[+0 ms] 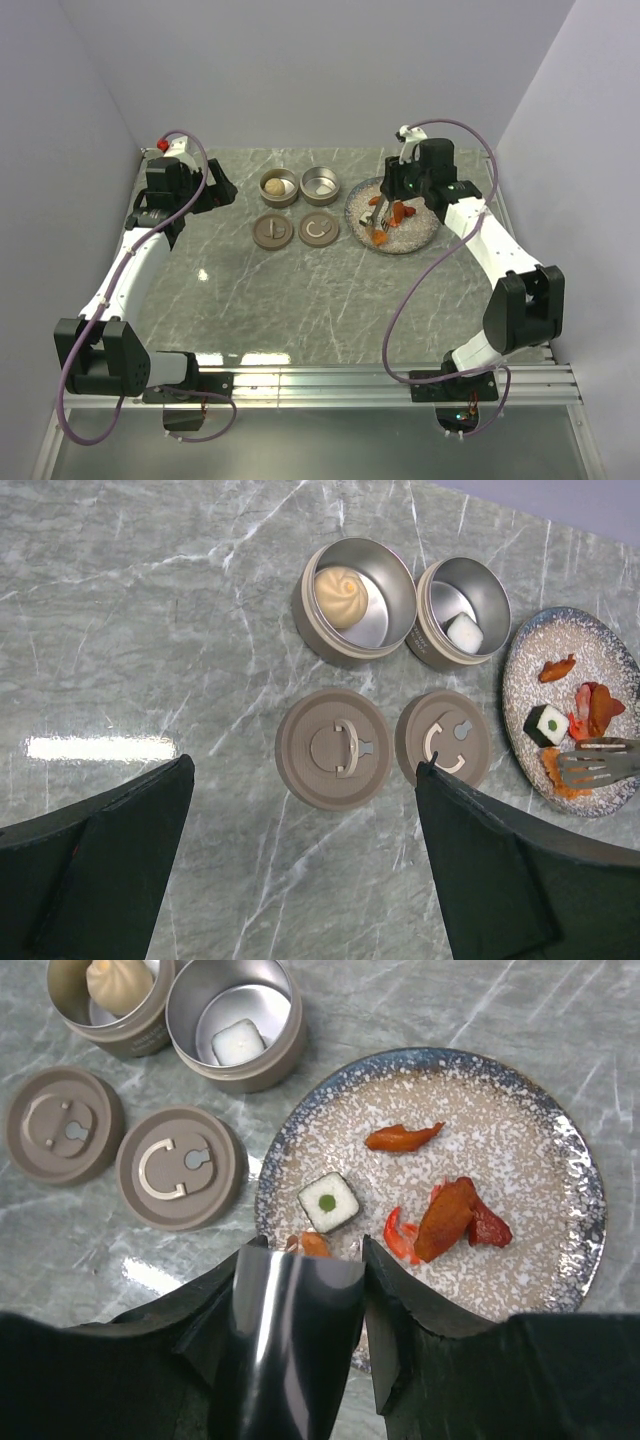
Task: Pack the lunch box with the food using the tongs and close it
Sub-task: Pick up the food using the clamp
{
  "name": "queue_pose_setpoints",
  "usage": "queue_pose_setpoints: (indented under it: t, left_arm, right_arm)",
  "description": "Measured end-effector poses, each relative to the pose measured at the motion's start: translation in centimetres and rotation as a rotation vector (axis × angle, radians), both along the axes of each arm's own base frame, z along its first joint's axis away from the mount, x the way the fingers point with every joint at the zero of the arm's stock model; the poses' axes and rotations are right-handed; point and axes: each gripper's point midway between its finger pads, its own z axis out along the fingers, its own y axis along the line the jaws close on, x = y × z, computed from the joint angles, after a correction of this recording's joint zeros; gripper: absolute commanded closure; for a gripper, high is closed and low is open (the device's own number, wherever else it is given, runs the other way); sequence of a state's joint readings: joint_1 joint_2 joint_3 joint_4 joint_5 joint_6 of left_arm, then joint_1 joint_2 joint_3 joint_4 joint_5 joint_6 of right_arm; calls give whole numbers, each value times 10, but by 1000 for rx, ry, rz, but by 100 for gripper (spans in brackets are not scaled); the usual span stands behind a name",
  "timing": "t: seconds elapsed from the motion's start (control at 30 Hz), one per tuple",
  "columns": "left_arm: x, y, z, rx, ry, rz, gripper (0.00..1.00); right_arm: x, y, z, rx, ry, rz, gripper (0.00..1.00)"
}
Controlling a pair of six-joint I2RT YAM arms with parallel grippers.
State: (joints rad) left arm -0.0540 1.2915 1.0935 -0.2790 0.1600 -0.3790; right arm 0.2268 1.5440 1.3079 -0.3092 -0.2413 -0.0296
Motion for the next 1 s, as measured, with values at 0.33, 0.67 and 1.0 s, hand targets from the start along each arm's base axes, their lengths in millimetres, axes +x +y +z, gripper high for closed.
queue_pose_setpoints:
  t: [0.33, 0.67, 1.0]
  left_arm:
    - [0, 0, 0, 0, -1, 0, 0]
    - [0, 0, 0, -1, -1, 0, 1]
    - [0, 0, 0, -1, -1, 0, 1]
  right_arm:
    - [-4, 0, -2, -11, 3, 6, 52]
    - [-17, 1, -20, -32, 38, 23, 66]
    - [-11, 4, 23, -47, -14, 4, 81]
